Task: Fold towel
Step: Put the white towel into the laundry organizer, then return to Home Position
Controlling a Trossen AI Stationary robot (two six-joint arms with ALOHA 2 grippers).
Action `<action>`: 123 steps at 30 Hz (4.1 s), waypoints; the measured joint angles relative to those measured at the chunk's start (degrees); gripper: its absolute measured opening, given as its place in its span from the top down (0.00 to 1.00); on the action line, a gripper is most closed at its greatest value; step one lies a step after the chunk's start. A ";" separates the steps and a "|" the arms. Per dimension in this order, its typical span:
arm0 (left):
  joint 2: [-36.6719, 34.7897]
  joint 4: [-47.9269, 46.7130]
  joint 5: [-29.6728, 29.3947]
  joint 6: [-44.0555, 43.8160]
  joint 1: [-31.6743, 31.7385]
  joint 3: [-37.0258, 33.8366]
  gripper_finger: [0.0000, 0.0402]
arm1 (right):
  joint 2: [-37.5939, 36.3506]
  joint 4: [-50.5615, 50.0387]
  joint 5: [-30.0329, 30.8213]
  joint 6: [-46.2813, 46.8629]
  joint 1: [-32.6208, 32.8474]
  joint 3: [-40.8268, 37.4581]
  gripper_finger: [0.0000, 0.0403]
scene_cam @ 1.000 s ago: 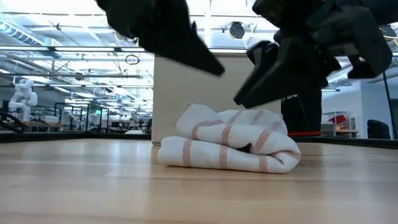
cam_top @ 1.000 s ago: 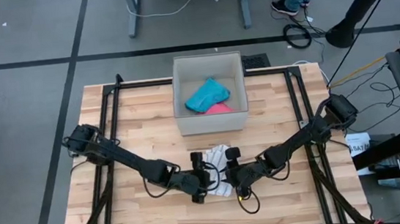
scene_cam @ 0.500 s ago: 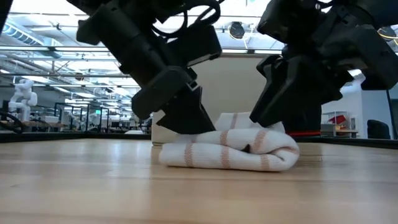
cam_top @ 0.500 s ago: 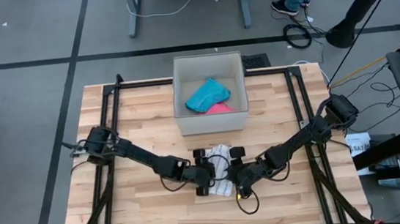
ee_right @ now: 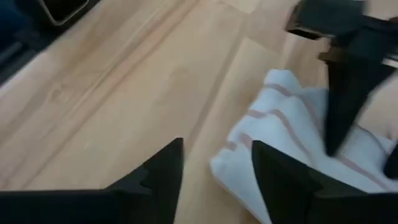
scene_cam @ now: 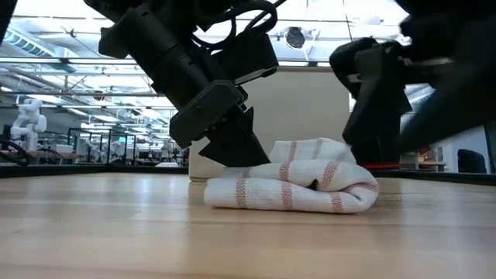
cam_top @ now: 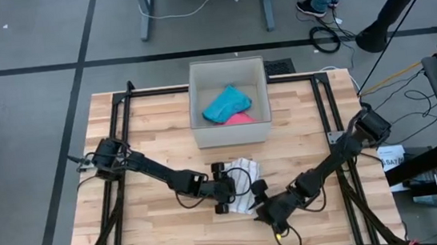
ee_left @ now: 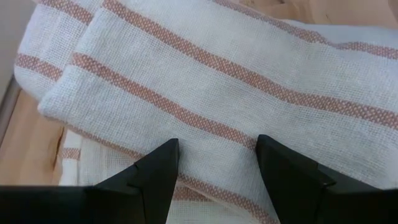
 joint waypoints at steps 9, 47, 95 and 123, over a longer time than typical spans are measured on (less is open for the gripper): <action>0.11 2.01 1.10 -0.05 0.31 -0.11 0.44 | 3.71 3.38 7.78 -1.31 0.62 -0.02 0.30; -8.50 0.64 -2.87 1.65 -1.05 -0.22 0.44 | 5.98 1.23 19.15 -0.10 1.38 -0.31 0.95; -19.74 -10.43 -17.95 -2.61 -11.69 -0.13 0.44 | -23.37 -16.45 11.32 -34.96 -44.78 21.86 0.95; -19.74 -10.80 -17.95 -1.34 -10.93 -0.11 0.44 | -15.10 -34.75 -15.20 -27.11 -52.50 21.86 0.42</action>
